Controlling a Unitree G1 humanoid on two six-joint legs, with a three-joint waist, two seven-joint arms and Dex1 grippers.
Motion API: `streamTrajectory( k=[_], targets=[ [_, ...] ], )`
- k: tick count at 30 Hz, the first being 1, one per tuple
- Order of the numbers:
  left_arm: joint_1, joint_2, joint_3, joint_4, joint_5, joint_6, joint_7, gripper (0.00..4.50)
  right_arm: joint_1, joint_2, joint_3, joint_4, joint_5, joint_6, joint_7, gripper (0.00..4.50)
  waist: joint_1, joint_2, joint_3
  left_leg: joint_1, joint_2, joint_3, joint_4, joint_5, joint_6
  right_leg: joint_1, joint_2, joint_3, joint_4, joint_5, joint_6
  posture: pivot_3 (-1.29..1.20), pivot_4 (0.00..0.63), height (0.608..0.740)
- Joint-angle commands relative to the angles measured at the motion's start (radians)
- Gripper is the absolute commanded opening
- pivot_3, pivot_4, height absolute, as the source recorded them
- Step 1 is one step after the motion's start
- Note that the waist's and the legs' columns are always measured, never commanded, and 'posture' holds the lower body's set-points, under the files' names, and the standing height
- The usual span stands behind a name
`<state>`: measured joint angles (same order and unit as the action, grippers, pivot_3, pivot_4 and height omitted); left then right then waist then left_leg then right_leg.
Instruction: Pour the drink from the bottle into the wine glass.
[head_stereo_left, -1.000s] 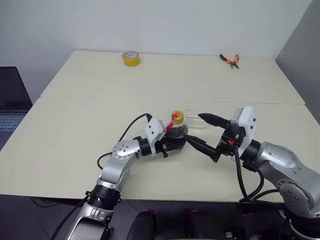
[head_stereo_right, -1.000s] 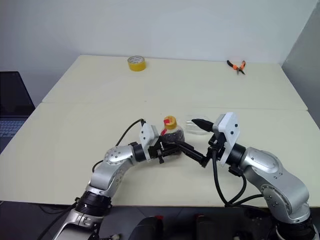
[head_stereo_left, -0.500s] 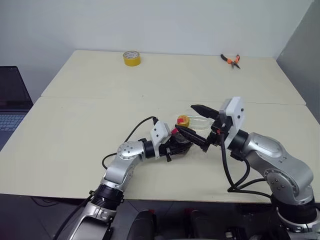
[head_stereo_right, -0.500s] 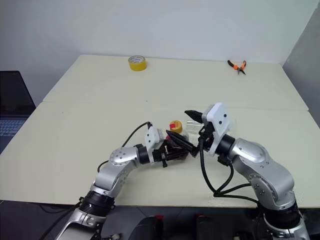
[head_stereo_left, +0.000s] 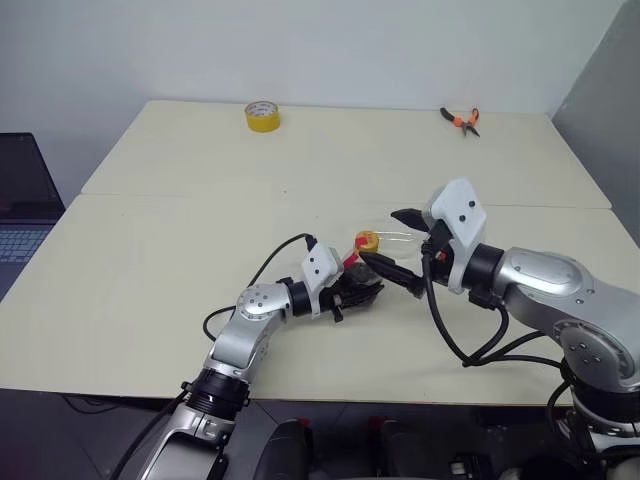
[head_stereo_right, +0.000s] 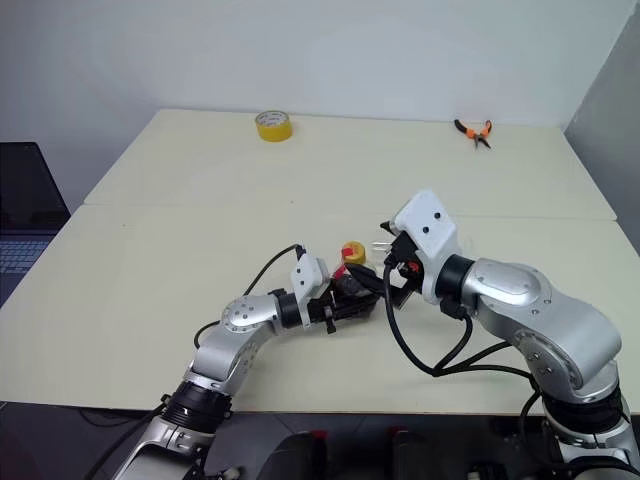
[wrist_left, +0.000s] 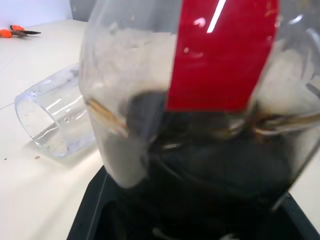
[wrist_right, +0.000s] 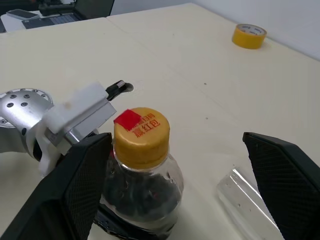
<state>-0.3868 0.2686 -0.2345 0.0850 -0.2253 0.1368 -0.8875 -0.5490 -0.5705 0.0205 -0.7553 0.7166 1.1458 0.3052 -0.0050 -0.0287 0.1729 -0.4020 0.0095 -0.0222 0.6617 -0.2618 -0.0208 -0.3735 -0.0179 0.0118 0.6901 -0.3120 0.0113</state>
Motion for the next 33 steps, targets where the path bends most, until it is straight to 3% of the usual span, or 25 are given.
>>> streamTrajectory(
  k=[1, 9, 12, 18, 20, 25, 28, 33],
  targets=[
    [-0.024, -0.010, 0.004, -0.023, -0.004, -0.033, -0.004, 1.82, -0.039, 0.028, -0.037, -0.041, 0.042, 0.044, -0.034, 4.50, 0.000, 0.000, 0.000, 0.000, 0.000, 0.000, 0.000, 0.000, 0.000, 0.000, 0.000, 0.000, 0.000, 0.000, 0.000, 0.00, 0.150, 0.740],
    [-0.029, -0.011, 0.000, -0.015, -0.002, -0.038, -0.009, 1.82, -0.038, 0.057, -0.031, -0.024, 0.048, 0.062, -0.056, 4.50, 0.000, 0.000, 0.000, 0.000, 0.000, 0.000, 0.000, 0.000, 0.000, 0.000, 0.000, 0.000, 0.000, 0.000, 0.000, 0.00, 0.150, 0.740],
    [-0.027, -0.012, -0.001, -0.017, -0.001, -0.038, -0.009, 1.82, -0.037, 0.063, -0.035, -0.022, 0.049, 0.060, -0.060, 3.87, 0.000, 0.000, 0.000, 0.000, 0.000, 0.000, 0.000, 0.000, 0.000, 0.000, 0.000, 0.000, 0.000, 0.000, 0.000, 0.00, 0.150, 0.740],
    [-0.022, -0.010, -0.002, -0.022, 0.000, -0.035, -0.008, 1.82, -0.035, 0.067, -0.034, -0.021, 0.050, 0.054, -0.057, 1.72, -0.001, 0.000, 0.000, 0.000, 0.000, 0.000, 0.000, 0.000, 0.000, 0.000, 0.000, 0.000, 0.000, 0.000, 0.000, 0.00, 0.150, 0.740],
    [-0.021, -0.009, -0.002, -0.023, 0.000, -0.034, -0.008, 1.82, -0.036, 0.069, -0.036, -0.019, 0.051, 0.049, -0.056, 1.22, -0.001, 0.000, 0.000, 0.000, 0.000, 0.000, 0.000, 0.000, 0.000, 0.000, 0.000, 0.000, 0.000, 0.000, 0.000, 0.00, 0.150, 0.740],
    [-0.018, -0.006, -0.002, -0.028, -0.002, -0.030, -0.010, 1.64, -0.031, 0.055, -0.035, 0.004, 0.030, 0.009, -0.030, 1.22, -0.001, 0.000, 0.000, 0.000, 0.000, 0.000, 0.000, 0.000, 0.000, 0.000, 0.000, 0.000, -0.001, 0.000, 0.000, 0.00, 0.150, 0.740],
    [-0.013, -0.005, -0.003, -0.037, -0.005, -0.023, -0.011, 1.54, -0.004, 0.012, -0.007, 0.058, -0.031, -0.124, 0.064, 1.22, -0.001, 0.000, 0.000, 0.000, 0.000, 0.000, 0.000, 0.000, 0.000, 0.000, 0.000, 0.000, -0.001, 0.000, 0.000, 0.00, 0.150, 0.740],
    [-0.004, 0.002, -0.007, -0.065, -0.015, -0.003, -0.019, 1.38, -0.023, -0.062, 0.111, 0.334, -0.241, -0.571, 0.359, 1.22, -0.004, 0.000, 0.001, 0.000, 0.000, 0.000, 0.000, 0.000, 0.000, 0.000, 0.000, 0.000, -0.002, 0.000, 0.000, 0.00, 0.150, 0.740]
  ],
)
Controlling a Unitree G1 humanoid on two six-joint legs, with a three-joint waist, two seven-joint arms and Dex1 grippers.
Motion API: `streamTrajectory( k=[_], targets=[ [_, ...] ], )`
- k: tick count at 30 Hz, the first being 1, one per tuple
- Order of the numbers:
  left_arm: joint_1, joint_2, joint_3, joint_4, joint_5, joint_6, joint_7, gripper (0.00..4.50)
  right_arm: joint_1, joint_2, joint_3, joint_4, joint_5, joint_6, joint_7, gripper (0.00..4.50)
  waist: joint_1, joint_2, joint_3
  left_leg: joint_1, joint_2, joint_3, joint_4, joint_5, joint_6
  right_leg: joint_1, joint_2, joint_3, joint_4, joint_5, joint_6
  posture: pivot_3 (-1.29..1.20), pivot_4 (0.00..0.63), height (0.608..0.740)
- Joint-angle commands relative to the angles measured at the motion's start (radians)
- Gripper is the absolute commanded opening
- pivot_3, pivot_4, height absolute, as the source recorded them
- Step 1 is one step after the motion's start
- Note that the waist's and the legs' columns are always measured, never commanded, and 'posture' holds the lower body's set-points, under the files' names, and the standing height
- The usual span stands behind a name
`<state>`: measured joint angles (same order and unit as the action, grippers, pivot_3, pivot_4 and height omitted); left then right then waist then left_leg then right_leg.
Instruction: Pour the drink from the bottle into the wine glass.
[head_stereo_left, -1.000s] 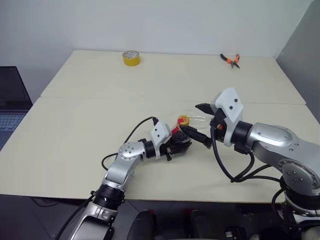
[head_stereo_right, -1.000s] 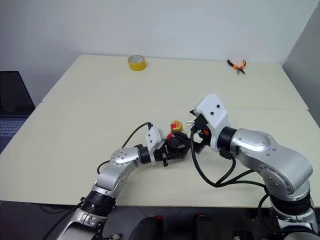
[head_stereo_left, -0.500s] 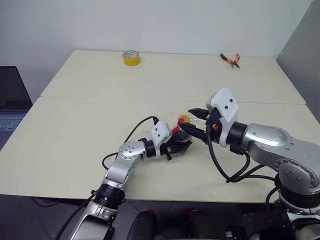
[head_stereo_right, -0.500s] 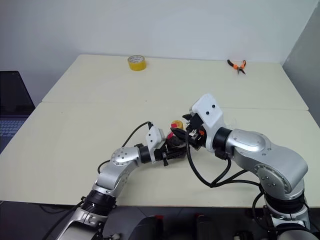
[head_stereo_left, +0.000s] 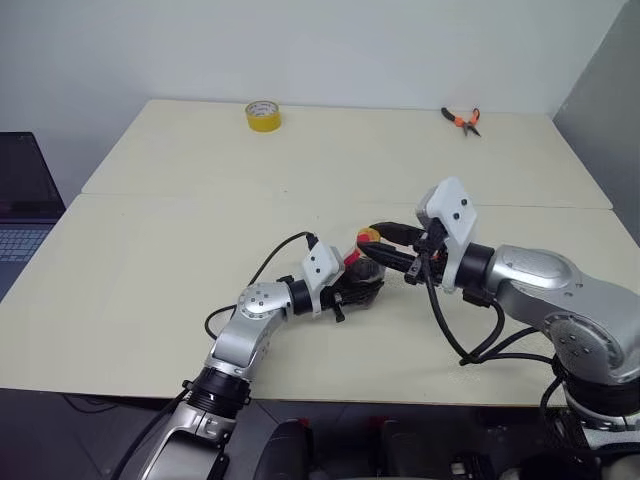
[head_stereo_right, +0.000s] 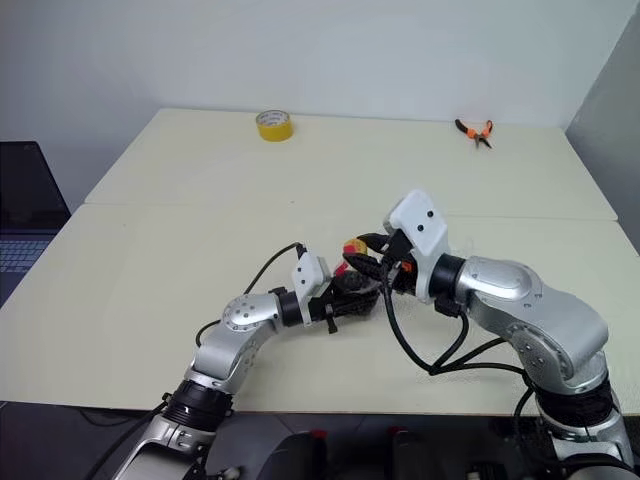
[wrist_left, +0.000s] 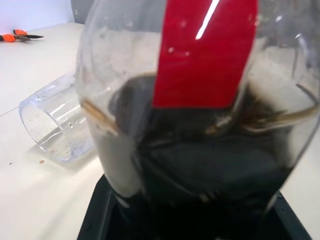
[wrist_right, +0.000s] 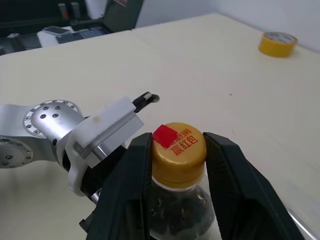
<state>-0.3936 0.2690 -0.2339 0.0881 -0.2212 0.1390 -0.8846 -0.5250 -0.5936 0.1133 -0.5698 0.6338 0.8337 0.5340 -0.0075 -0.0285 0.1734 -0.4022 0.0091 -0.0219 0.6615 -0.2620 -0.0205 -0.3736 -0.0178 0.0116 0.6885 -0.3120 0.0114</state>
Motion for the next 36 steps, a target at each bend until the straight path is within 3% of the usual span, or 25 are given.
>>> streamTrajectory(
  k=[1, 7, 13, 22, 25, 28, 32, 36],
  targets=[
    [0.004, 0.003, -0.008, -0.072, -0.020, -0.003, -0.024, 1.35, -0.068, -0.044, 0.038, 0.205, -0.189, -0.329, 0.177, 1.22, -0.004, 0.000, 0.001, 0.000, 0.000, 0.000, 0.000, 0.000, 0.000, 0.000, 0.000, 0.000, 0.000, 0.000, 0.000, 0.00, 0.150, 0.740],
    [0.008, 0.007, -0.007, -0.084, -0.021, 0.006, -0.024, 1.00, -0.159, -0.027, 0.060, 0.403, -0.221, -0.512, 0.347, 1.22, -0.009, 0.001, 0.003, 0.000, 0.001, 0.000, 0.000, 0.000, 0.000, 0.000, 0.000, 0.000, 0.000, 0.000, 0.000, 0.00, 0.150, 0.740],
    [0.014, 0.009, -0.005, -0.094, -0.019, 0.009, -0.018, 0.82, -0.165, -0.036, 0.045, 0.385, -0.144, -0.444, 0.432, 1.22, -0.008, 0.001, 0.003, -0.001, 0.001, 0.000, 0.000, 0.000, 0.000, 0.000, -0.001, 0.000, -0.001, 0.000, 0.000, 0.00, 0.150, 0.740],
    [0.013, 0.006, -0.005, -0.097, -0.018, 0.013, -0.019, 0.74, -0.077, -0.052, -0.051, 0.203, -0.031, -0.270, 0.379, 4.33, 0.002, 0.002, 0.003, -0.001, 0.001, -0.001, 0.000, 0.000, 0.000, 0.000, -0.001, -0.001, 0.000, 0.000, 0.000, 0.00, 0.150, 0.740],
    [0.008, 0.004, -0.003, -0.091, -0.016, 0.010, -0.019, 0.74, -0.039, -0.050, -0.111, 0.105, 0.024, -0.180, 0.297, 4.50, 0.003, 0.002, 0.003, -0.001, 0.001, -0.001, 0.000, 0.000, 0.000, 0.000, -0.001, 0.000, 0.000, 0.000, 0.000, 0.00, 0.150, 0.740],
    [0.002, -0.001, -0.004, -0.080, -0.011, 0.004, -0.015, 0.74, 0.041, 0.013, -0.156, -0.090, 0.046, -0.034, 0.041, 4.50, 0.005, 0.002, 0.003, -0.001, 0.001, -0.001, 0.000, 0.000, 0.000, 0.000, -0.001, -0.001, 0.000, 0.000, 0.000, 0.00, 0.150, 0.740],
    [-0.008, -0.010, -0.004, -0.057, 0.010, -0.018, 0.002, 0.74, 0.062, 0.142, -0.126, -0.188, 0.012, 0.120, -0.225, 4.50, 0.002, 0.002, 0.003, -0.002, 0.001, -0.001, 0.000, 0.000, 0.000, -0.001, -0.001, 0.000, 0.001, 0.000, 0.000, 0.00, 0.150, 0.740],
    [-0.016, -0.014, -0.010, -0.044, 0.011, -0.023, -0.004, 0.74, 0.049, 0.253, -0.077, -0.254, -0.002, 0.211, -0.379, 4.50, 0.002, 0.002, 0.003, -0.001, 0.000, -0.001, 0.000, 0.000, -0.001, -0.001, -0.001, -0.001, 0.002, 0.000, 0.000, 0.00, 0.150, 0.740]
  ],
)
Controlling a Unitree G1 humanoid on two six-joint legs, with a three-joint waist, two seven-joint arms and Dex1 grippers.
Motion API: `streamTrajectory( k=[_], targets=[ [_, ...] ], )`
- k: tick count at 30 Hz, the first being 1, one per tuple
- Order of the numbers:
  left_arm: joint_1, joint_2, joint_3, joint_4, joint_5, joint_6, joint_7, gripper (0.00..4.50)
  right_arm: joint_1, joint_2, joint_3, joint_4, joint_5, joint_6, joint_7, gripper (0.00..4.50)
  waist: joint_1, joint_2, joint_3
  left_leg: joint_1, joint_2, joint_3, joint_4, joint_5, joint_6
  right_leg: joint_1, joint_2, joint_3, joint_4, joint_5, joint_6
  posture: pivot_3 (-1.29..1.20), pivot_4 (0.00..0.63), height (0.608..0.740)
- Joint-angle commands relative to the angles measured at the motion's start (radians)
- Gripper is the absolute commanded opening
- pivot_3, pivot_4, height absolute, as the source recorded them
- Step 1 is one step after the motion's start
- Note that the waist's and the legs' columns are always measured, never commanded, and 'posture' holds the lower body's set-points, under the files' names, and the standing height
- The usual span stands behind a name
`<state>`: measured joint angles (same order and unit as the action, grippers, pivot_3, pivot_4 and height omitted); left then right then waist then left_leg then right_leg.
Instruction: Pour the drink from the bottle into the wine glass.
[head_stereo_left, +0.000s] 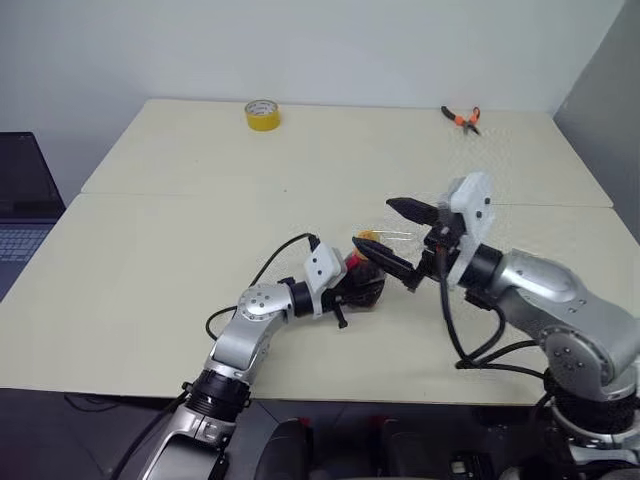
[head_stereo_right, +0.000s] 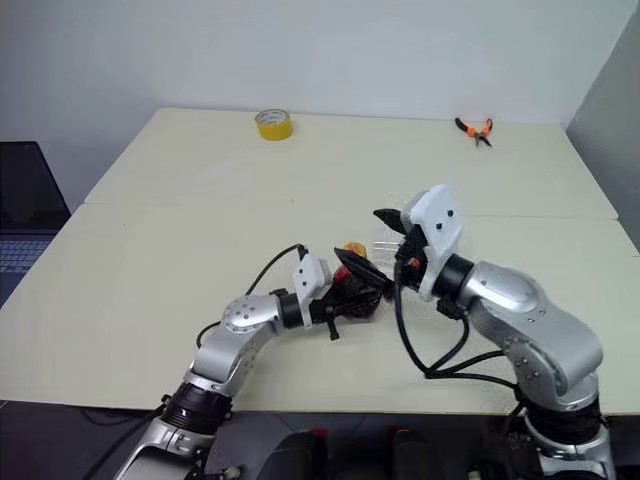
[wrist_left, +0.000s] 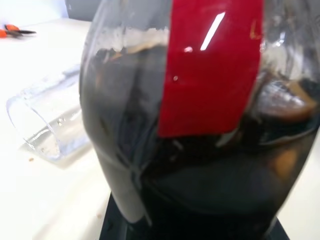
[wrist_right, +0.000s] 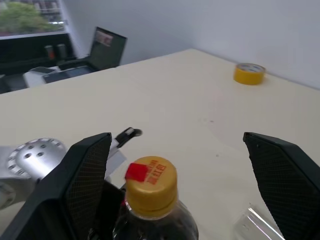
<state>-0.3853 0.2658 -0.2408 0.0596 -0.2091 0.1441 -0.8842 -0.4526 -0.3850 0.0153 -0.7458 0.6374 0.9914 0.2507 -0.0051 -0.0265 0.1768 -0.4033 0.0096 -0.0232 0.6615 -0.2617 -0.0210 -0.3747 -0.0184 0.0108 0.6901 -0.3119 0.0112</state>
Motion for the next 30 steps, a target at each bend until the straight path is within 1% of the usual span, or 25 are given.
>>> streamTrajectory(
  k=[1, 3, 6, 13, 15, 17, 20, 24, 30],
  targets=[
    [-0.025, -0.012, -0.005, -0.014, -0.003, -0.029, -0.006, 0.74, -0.025, 0.059, 0.030, -0.090, -0.002, 0.068, -0.115, 4.50, 0.000, 0.000, 0.000, 0.000, 0.000, 0.000, 0.000, 0.000, 0.000, 0.000, 0.000, 0.000, 0.000, 0.000, 0.000, 0.00, 0.150, 0.740],
    [-0.027, -0.014, -0.008, -0.012, -0.005, -0.028, -0.011, 0.74, -0.025, 0.077, 0.033, -0.099, -0.007, 0.086, -0.143, 4.50, 0.000, 0.000, 0.000, -0.001, 0.000, 0.000, 0.000, 0.000, 0.000, 0.000, 0.000, 0.000, -0.001, 0.000, 0.000, 0.00, 0.150, 0.740],
    [-0.036, -0.015, -0.011, -0.005, -0.007, -0.029, -0.018, 0.74, -0.029, 0.072, 0.033, -0.101, -0.016, 0.104, -0.160, 4.50, 0.000, 0.000, 0.000, -0.001, -0.001, 0.000, 0.000, 0.000, 0.000, 0.000, 0.000, 0.000, -0.002, 0.000, 0.000, 0.00, 0.150, 0.740],
    [-0.046, -0.019, -0.009, 0.008, -0.005, -0.032, -0.024, 0.74, -0.021, 0.049, 0.051, -0.101, -0.034, 0.111, -0.154, 4.50, -0.001, 0.000, 0.000, -0.001, 0.000, 0.000, 0.000, 0.000, 0.000, 0.000, 0.000, 0.000, -0.002, 0.000, 0.000, 0.00, 0.150, 0.740],
    [-0.046, -0.019, -0.008, 0.006, -0.005, -0.031, -0.023, 0.74, -0.018, 0.037, 0.058, -0.100, -0.039, 0.109, -0.148, 4.14, -0.002, 0.000, 0.000, -0.001, 0.000, 0.000, 0.000, 0.000, 0.000, 0.000, 0.000, 0.000, -0.002, 0.000, 0.000, 0.00, 0.150, 0.740],
    [-0.045, -0.019, -0.008, 0.006, -0.004, -0.031, -0.023, 0.74, -0.018, 0.029, 0.062, -0.098, -0.042, 0.106, -0.143, 3.62, -0.003, 0.000, 0.000, -0.001, 0.000, 0.000, 0.000, 0.000, 0.000, 0.000, 0.000, 0.000, -0.002, 0.000, 0.000, 0.00, 0.150, 0.740],
    [-0.044, -0.018, -0.006, 0.004, -0.004, -0.029, -0.022, 0.74, -0.018, 0.015, 0.072, -0.096, -0.050, 0.101, -0.133, 2.54, -0.003, 0.000, 0.000, -0.001, 0.000, 0.000, 0.000, 0.000, 0.000, 0.000, 0.000, 0.000, -0.002, 0.000, 0.000, 0.00, 0.150, 0.740],
    [-0.042, -0.019, -0.003, 0.002, -0.001, -0.028, -0.019, 0.74, -0.009, 0.000, 0.080, -0.099, -0.048, 0.096, -0.110, 1.24, -0.003, 0.000, 0.000, -0.001, 0.000, 0.000, 0.000, 0.000, 0.000, 0.000, 0.000, 0.000, -0.002, 0.000, 0.000, 0.00, 0.150, 0.740],
    [-0.040, -0.018, -0.001, -0.002, 0.000, -0.026, -0.021, 0.69, 0.011, -0.026, 0.047, -0.082, -0.034, 0.059, -0.059, 1.23, -0.003, 0.000, 0.000, -0.001, -0.001, 0.000, 0.000, 0.000, 0.000, 0.000, 0.000, 0.000, -0.002, 0.000, 0.000, 0.00, 0.150, 0.740]
  ],
)
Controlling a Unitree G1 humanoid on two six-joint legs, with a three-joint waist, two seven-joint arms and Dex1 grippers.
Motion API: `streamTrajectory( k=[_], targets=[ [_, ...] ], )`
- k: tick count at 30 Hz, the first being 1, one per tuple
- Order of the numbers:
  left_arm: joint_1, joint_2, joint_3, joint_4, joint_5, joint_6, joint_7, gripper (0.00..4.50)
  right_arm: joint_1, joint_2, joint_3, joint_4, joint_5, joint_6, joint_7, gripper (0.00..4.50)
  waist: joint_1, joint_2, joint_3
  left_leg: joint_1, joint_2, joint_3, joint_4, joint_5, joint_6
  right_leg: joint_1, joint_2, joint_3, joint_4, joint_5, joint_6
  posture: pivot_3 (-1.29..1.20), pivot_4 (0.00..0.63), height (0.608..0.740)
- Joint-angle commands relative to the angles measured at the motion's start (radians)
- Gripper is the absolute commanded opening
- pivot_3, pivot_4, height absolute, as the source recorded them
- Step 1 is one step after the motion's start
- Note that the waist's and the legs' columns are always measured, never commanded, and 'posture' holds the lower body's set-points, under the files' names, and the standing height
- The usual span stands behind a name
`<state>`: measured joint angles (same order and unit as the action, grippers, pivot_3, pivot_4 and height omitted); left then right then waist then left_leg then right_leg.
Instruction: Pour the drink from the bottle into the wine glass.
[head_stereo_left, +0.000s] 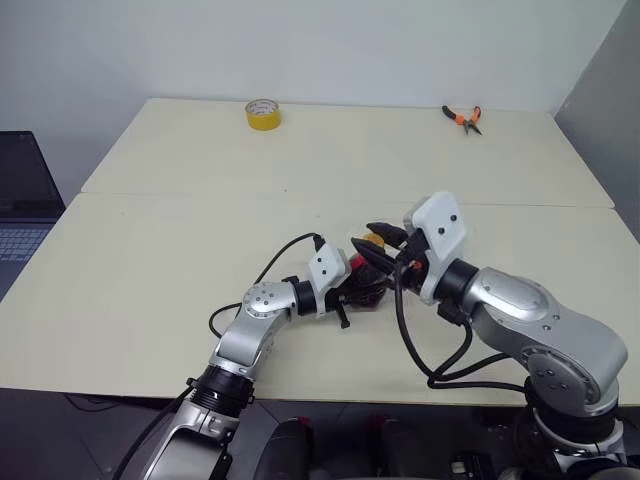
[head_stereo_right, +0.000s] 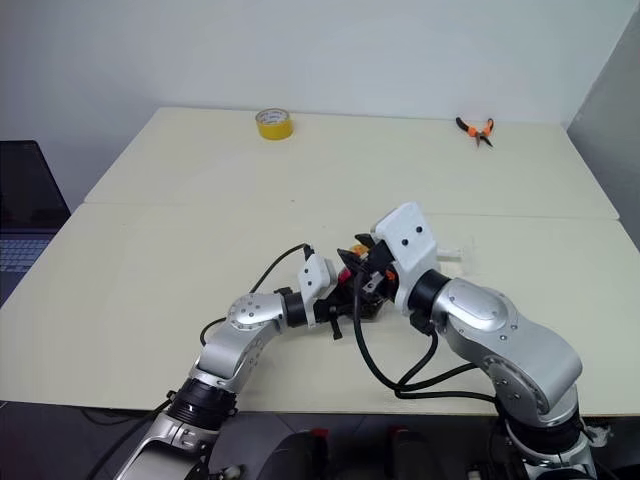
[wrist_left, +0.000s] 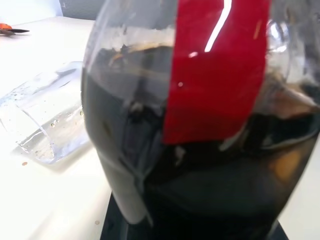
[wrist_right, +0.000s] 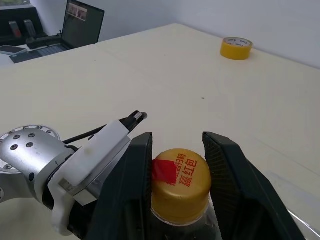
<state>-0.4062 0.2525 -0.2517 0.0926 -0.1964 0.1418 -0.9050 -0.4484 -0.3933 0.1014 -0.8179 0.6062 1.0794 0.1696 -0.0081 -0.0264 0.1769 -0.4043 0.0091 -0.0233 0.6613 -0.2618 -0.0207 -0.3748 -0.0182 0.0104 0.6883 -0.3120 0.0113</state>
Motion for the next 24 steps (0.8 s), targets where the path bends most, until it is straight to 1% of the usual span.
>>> streamTrajectory(
  k=[1, 2, 4, 6, 10, 14, 16, 18, 19, 20, 23, 24],
  targets=[
    [-0.019, -0.004, 0.010, -0.036, -0.013, -0.023, 0.000, 0.69, 0.010, -0.029, -0.045, -0.001, -0.003, -0.042, 0.040, 1.23, 0.000, 0.000, 0.000, 0.000, 0.000, 0.000, 0.000, 0.000, 0.000, 0.000, 0.000, 0.000, 0.000, 0.000, 0.000, 0.00, 0.150, 0.740],
    [-0.017, -0.004, 0.011, -0.040, -0.015, -0.021, -0.001, 0.69, 0.017, -0.056, -0.052, 0.021, -0.004, -0.084, 0.093, 1.23, 0.000, 0.000, 0.000, 0.000, 0.000, 0.000, 0.000, 0.000, 0.000, 0.000, 0.000, 0.000, 0.000, 0.000, 0.000, 0.00, 0.150, 0.740],
    [-0.010, -0.001, 0.009, -0.053, -0.022, -0.012, -0.006, 0.69, 0.027, -0.120, -0.055, 0.092, -0.016, -0.215, 0.245, 1.23, 0.000, 0.000, 0.000, 0.000, 0.000, 0.000, 0.000, 0.000, 0.000, 0.000, 0.000, 0.000, 0.000, 0.000, 0.000, 0.00, 0.150, 0.740],
    [-0.002, 0.002, 0.005, -0.072, -0.029, -0.002, -0.013, 0.69, 0.010, -0.176, -0.032, 0.184, -0.048, -0.366, 0.403, 1.23, 0.000, 0.000, 0.000, 0.000, -0.001, 0.000, 0.000, 0.000, 0.000, 0.001, 0.000, 0.000, -0.001, 0.000, 0.000, 0.00, 0.150, 0.740],
    [-0.002, 0.007, 0.002, -0.086, -0.035, 0.006, -0.018, 0.68, -0.027, -0.231, 0.009, 0.346, -0.115, -0.540, 0.563, 1.23, -0.002, 0.000, 0.000, 0.001, 0.000, 0.000, 0.000, 0.000, 0.000, 0.001, 0.001, 0.000, -0.001, 0.000, 0.000, 0.00, 0.150, 0.740],
    [-0.002, 0.014, 0.000, -0.090, -0.036, 0.005, -0.021, 0.68, -0.088, -0.249, 0.038, 0.498, -0.151, -0.636, 0.677, 1.23, -0.003, 0.000, 0.000, 0.001, 0.001, 0.000, 0.000, 0.000, 0.000, 0.001, 0.001, 0.000, -0.001, 0.000, 0.000, 0.00, 0.150, 0.740],
    [-0.001, 0.017, -0.001, -0.093, -0.037, 0.006, -0.022, 0.68, -0.110, -0.248, 0.046, 0.547, -0.164, -0.664, 0.705, 1.97, -0.002, 0.000, 0.000, 0.001, 0.001, 0.000, 0.000, 0.000, 0.000, 0.001, 0.001, 0.000, -0.001, 0.000, 0.000, 0.00, 0.150, 0.740],
    [0.001, 0.019, -0.003, -0.099, -0.036, 0.007, -0.021, 0.67, -0.132, -0.243, 0.045, 0.585, -0.167, -0.681, 0.728, 2.56, 0.001, 0.000, 0.001, 0.001, 0.001, 0.000, 0.000, 0.000, 0.000, 0.001, 0.001, 0.000, -0.001, 0.000, 0.000, 0.00, 0.150, 0.740],
    [0.002, 0.019, -0.003, -0.101, -0.036, 0.007, -0.020, 0.67, -0.138, -0.241, 0.044, 0.596, -0.169, -0.687, 0.735, 3.03, 0.001, 0.000, 0.001, 0.001, 0.001, 0.000, 0.000, 0.000, 0.000, 0.001, 0.000, 0.000, -0.001, 0.000, 0.000, 0.00, 0.150, 0.740],
    [0.001, 0.020, -0.002, -0.101, -0.035, 0.007, -0.018, 0.67, -0.141, -0.241, 0.036, 0.598, -0.165, -0.684, 0.734, 3.27, 0.002, 0.000, 0.001, 0.001, 0.001, 0.000, 0.000, 0.000, 0.000, 0.001, 0.000, 0.000, -0.001, 0.000, 0.000, 0.00, 0.150, 0.740],
    [0.007, 0.021, -0.002, -0.103, -0.034, 0.004, -0.014, 0.67, -0.123, -0.247, 0.005, 0.566, -0.146, -0.666, 0.718, 4.41, 0.004, 0.000, 0.001, 0.000, 0.000, 0.000, 0.000, 0.000, 0.000, 0.001, 0.000, 0.000, -0.001, 0.000, 0.000, 0.00, 0.150, 0.740],
    [0.007, 0.021, -0.002, -0.103, -0.034, 0.004, -0.013, 0.67, -0.108, -0.248, -0.014, 0.549, -0.137, -0.653, 0.704, 4.50, 0.005, 0.000, 0.001, 0.000, 0.000, 0.000, 0.001, 0.000, 0.000, 0.001, 0.000, 0.000, -0.001, 0.000, 0.000, 0.00, 0.150, 0.740]
  ],
)
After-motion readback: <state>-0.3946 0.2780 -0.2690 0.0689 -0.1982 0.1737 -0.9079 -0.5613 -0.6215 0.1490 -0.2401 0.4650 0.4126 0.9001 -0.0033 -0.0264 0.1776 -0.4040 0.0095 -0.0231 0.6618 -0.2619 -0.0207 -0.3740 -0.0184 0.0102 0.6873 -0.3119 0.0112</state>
